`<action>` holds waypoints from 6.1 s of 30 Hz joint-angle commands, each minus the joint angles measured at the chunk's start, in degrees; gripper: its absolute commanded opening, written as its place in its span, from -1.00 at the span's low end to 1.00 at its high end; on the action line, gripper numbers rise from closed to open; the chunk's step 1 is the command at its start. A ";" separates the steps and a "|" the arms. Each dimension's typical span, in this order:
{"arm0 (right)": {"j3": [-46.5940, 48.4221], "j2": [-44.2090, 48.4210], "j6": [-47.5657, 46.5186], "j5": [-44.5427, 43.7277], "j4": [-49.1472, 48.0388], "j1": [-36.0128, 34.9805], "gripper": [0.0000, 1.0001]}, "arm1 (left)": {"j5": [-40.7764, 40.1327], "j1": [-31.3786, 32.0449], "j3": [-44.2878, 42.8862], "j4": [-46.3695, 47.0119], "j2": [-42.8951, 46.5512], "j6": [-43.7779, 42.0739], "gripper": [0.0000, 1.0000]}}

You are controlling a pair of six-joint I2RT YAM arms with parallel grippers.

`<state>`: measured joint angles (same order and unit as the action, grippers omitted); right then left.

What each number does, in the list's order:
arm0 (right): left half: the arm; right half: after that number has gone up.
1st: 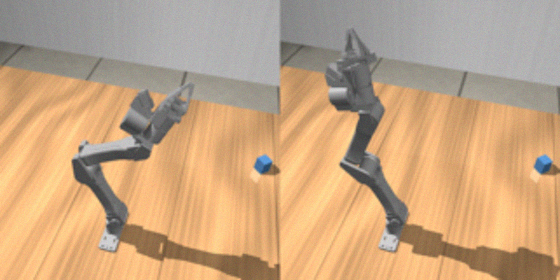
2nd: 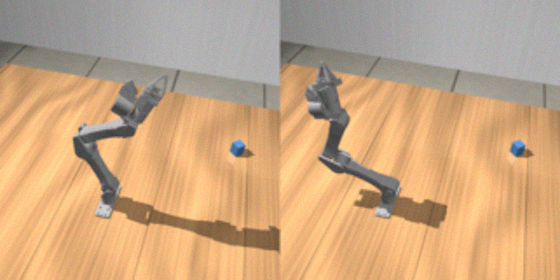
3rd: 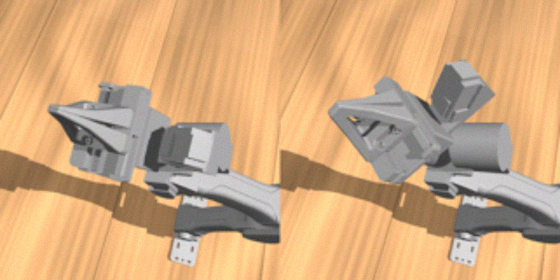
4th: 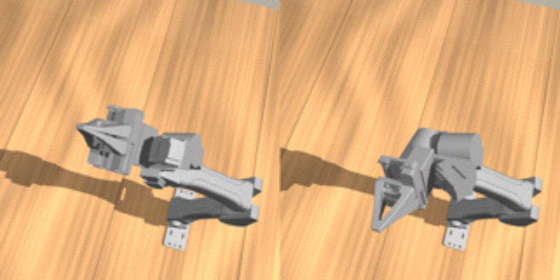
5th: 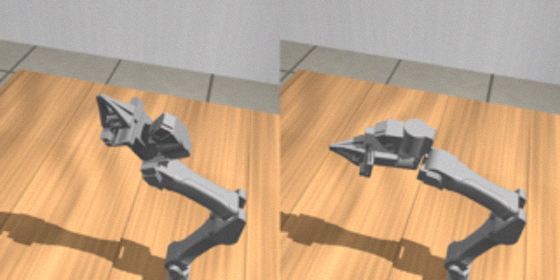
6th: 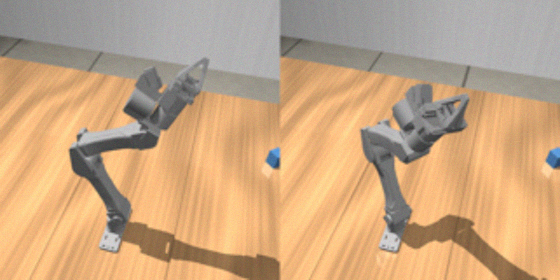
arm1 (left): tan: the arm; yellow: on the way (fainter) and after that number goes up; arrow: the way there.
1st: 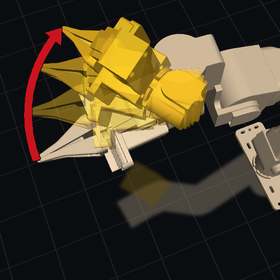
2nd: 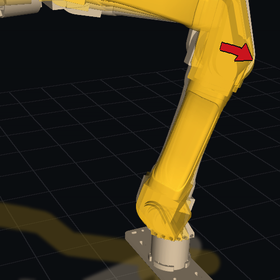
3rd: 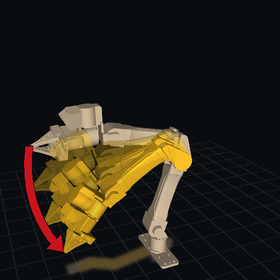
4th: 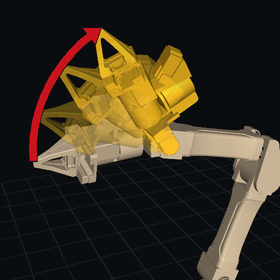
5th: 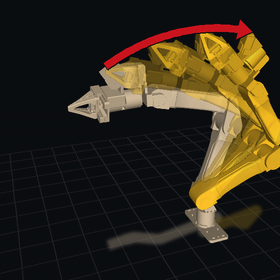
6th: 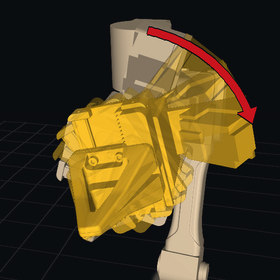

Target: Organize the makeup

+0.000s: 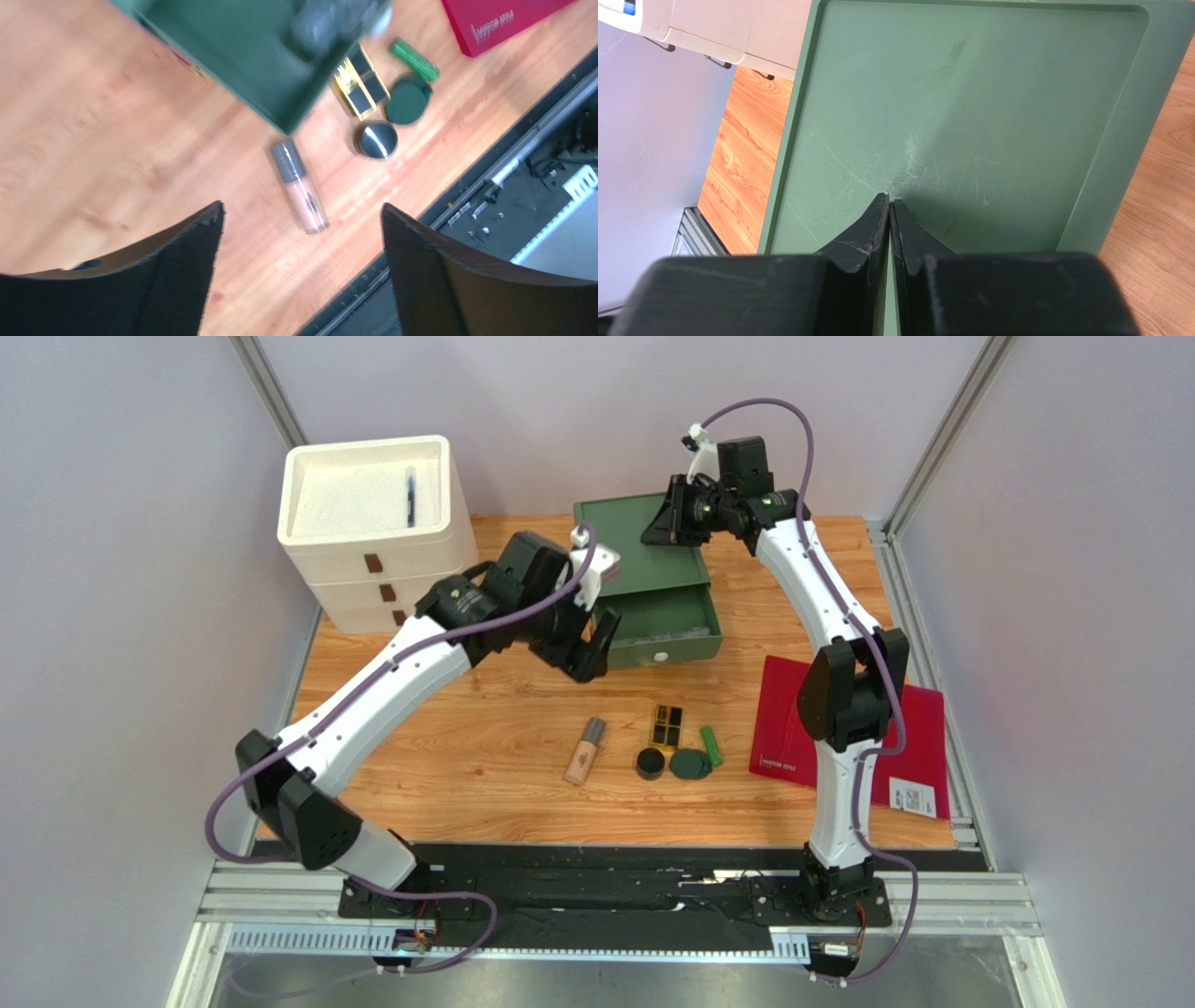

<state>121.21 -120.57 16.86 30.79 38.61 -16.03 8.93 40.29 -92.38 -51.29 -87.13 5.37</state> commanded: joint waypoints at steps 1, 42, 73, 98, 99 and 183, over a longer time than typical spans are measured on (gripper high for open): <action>-0.44 -1.51 -1.22 0.15 3.67 0.21 -0.74 | 4.15 0.05 12.73 7.15 4.51 7.72 0.80; -1.59 -3.18 -0.52 1.47 3.40 0.21 -0.71 | -10.77 5.24 38.40 21.04 10.41 17.48 0.57; -3.96 -2.47 0.10 2.61 2.43 0.21 -0.72 | -8.13 4.53 44.56 30.11 -6.30 22.49 -1.00; -3.08 -3.35 0.19 2.88 2.70 0.21 -0.73 | -23.52 -0.30 1.17 11.12 1.45 2.28 -1.00; -3.08 -3.44 0.28 2.88 2.70 0.30 -0.73 | -23.00 -0.22 -2.42 11.30 -0.39 0.89 -1.00; -3.96 -6.25 1.86 4.46 2.70 0.74 -0.71 | -29.05 3.74 -11.24 19.03 -20.62 -1.24 -1.00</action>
<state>119.96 -122.61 20.16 39.13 33.93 -15.07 -13.02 45.95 -99.94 -36.07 -106.96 4.01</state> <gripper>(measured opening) 0.146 0.000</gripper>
